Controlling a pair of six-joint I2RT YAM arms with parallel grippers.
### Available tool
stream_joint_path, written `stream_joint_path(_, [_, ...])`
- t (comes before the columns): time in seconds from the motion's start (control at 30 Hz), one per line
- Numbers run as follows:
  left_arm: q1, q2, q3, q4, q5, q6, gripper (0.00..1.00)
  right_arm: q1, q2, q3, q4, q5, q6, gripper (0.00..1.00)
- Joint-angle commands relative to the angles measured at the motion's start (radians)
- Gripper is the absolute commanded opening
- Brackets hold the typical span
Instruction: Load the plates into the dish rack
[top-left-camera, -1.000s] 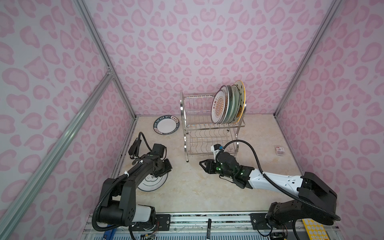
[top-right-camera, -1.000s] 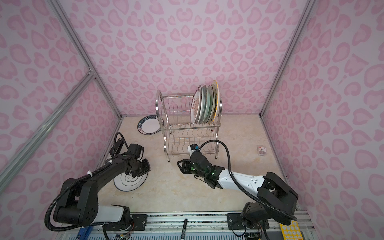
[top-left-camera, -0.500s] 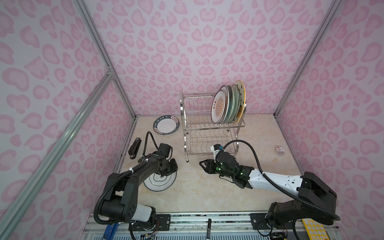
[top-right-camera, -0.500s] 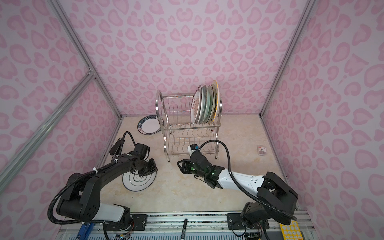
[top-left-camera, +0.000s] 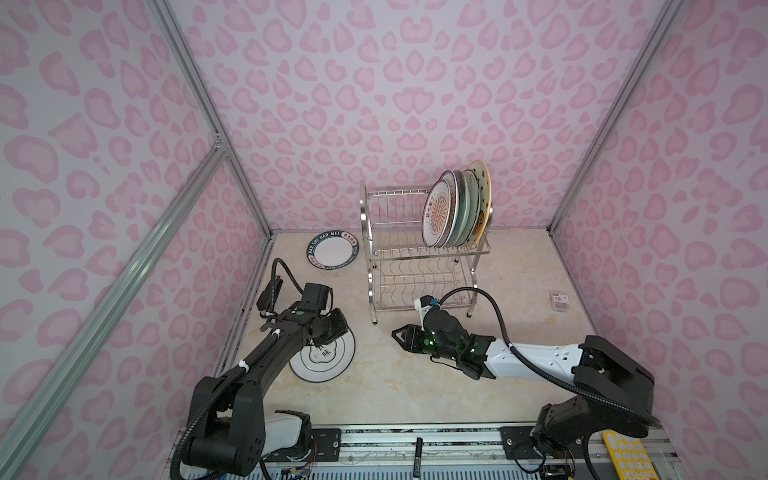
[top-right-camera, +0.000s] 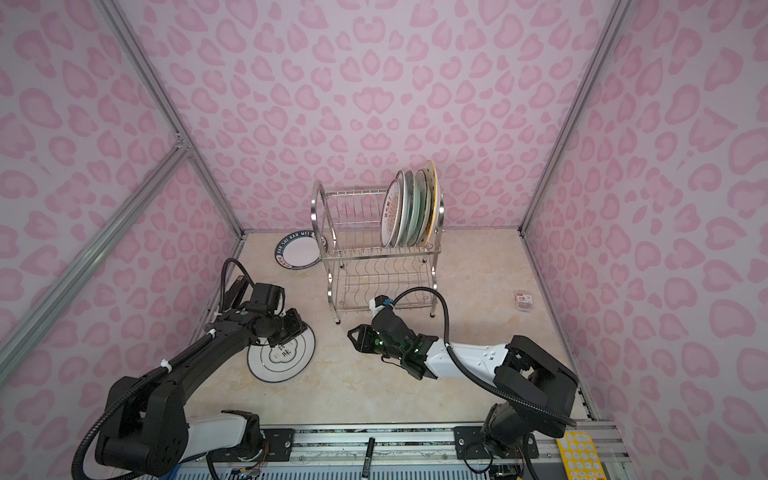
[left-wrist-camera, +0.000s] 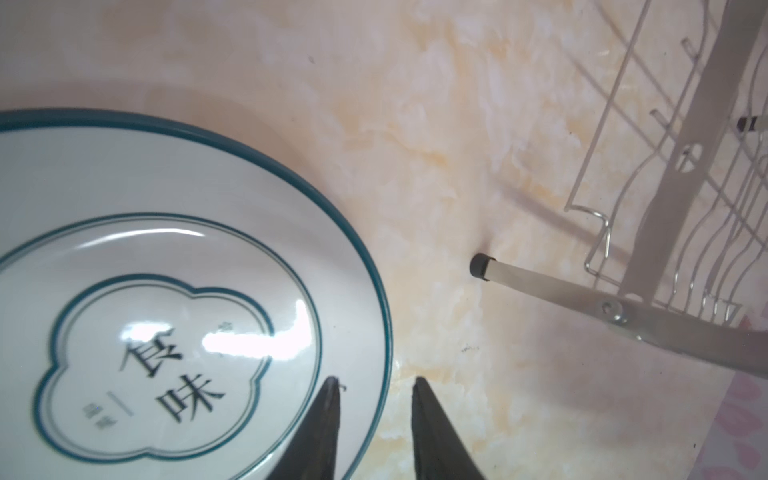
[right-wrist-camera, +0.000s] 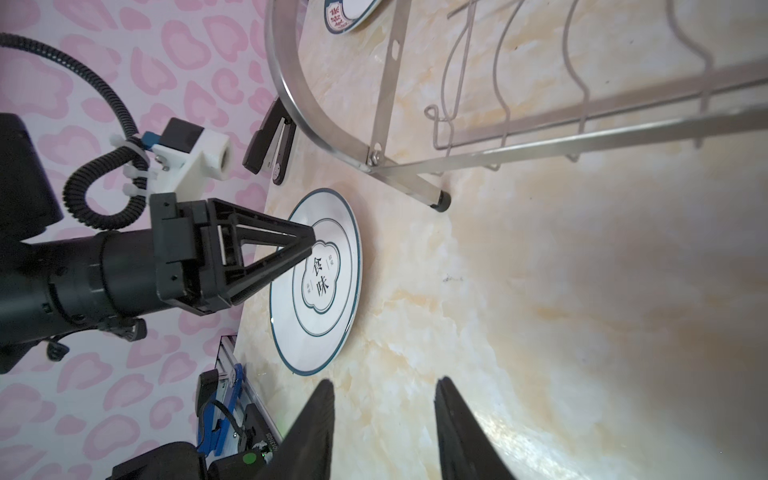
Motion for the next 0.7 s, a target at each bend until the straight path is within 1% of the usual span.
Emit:
stream_joint_path(0.0, [0.038, -0.072, -0.02, -0.058, -0.058, 0.003, 0.33, 0.011, 0.053, 0.016, 0.092, -0.029, 0.112, 0.41])
stream_joint_path(0.1, [0.088, -0.14, -0.036, -0.062, -0.047, 0.005, 0.34, 0.041, 0.149, 0.058, 0.134, -0.069, 0.185, 0.41])
stream_joint_path(0.17, [0.107, -0.167, -0.031, -0.075, -0.044, 0.019, 0.34, 0.05, 0.21, 0.085, 0.158, -0.112, 0.233, 0.41])
stream_joint_path(0.23, [0.125, -0.185, -0.025, -0.085, -0.042, 0.035, 0.34, 0.061, 0.267, 0.109, 0.188, -0.127, 0.275, 0.42])
stream_joint_path(0.43, [0.152, -0.236, -0.029, -0.087, -0.033, 0.051, 0.34, 0.085, 0.393, 0.199, 0.205, -0.139, 0.327, 0.42])
stream_joint_path(0.57, [0.158, -0.244, -0.029, -0.079, -0.02, 0.055, 0.34, 0.092, 0.48, 0.255, 0.229, -0.163, 0.363, 0.42])
stream_joint_path(0.67, [0.159, -0.244, -0.029, -0.081, -0.017, 0.062, 0.34, 0.095, 0.519, 0.288, 0.223, -0.169, 0.367, 0.42])
